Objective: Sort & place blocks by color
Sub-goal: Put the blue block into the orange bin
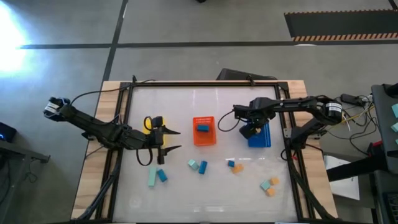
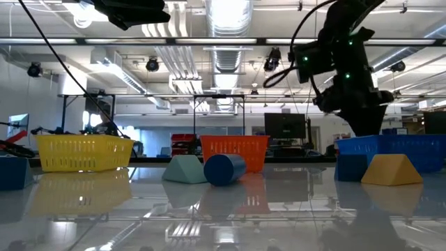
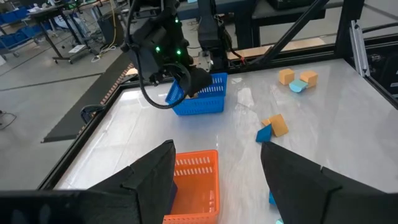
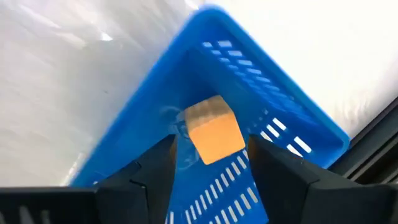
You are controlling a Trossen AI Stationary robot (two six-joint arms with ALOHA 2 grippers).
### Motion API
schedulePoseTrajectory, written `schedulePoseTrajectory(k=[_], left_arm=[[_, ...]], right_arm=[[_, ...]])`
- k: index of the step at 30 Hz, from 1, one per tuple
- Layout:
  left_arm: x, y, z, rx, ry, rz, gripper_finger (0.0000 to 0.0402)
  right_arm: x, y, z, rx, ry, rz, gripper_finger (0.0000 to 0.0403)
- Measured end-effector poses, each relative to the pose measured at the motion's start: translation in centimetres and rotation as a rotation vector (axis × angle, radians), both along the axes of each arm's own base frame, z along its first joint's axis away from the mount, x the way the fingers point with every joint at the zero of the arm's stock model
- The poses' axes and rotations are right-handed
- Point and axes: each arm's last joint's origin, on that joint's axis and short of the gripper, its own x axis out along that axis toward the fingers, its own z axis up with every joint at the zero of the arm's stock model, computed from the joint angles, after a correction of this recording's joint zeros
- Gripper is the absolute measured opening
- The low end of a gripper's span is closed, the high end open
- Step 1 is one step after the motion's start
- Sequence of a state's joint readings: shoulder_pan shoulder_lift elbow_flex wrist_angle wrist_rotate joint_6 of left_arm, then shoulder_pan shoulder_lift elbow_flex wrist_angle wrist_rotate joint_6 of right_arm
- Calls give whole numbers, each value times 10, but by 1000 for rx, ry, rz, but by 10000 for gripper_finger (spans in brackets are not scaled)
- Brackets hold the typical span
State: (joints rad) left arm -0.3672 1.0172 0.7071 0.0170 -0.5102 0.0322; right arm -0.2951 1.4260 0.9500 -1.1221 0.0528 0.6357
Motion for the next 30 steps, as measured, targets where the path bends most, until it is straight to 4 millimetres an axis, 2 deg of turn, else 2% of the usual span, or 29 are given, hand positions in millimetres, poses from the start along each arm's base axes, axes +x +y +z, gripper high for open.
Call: schedulePoseTrajectory(k=[4, 9, 16, 21, 27, 30], left_arm=[[0, 0, 0, 0, 0, 0, 221], [0, 0, 0, -1, -1, 0, 221], [0, 0, 0, -8, -2, 2, 221], [0, 0, 0, -26, -5, 6, 221], [0, 0, 0, -45, -10, 11, 221], [0, 0, 0, -97, -20, 25, 221]], right_arm=[[10, -1, 15, -19, -62, 6, 187], [24, 8, 43, -50, -174, 22, 177], [44, 41, 77, -188, -308, 130, 162], [59, 77, 83, -314, -490, 316, 152], [85, 121, 79, -465, -871, 657, 138], [90, 137, 76, -551, -1044, 829, 132]])
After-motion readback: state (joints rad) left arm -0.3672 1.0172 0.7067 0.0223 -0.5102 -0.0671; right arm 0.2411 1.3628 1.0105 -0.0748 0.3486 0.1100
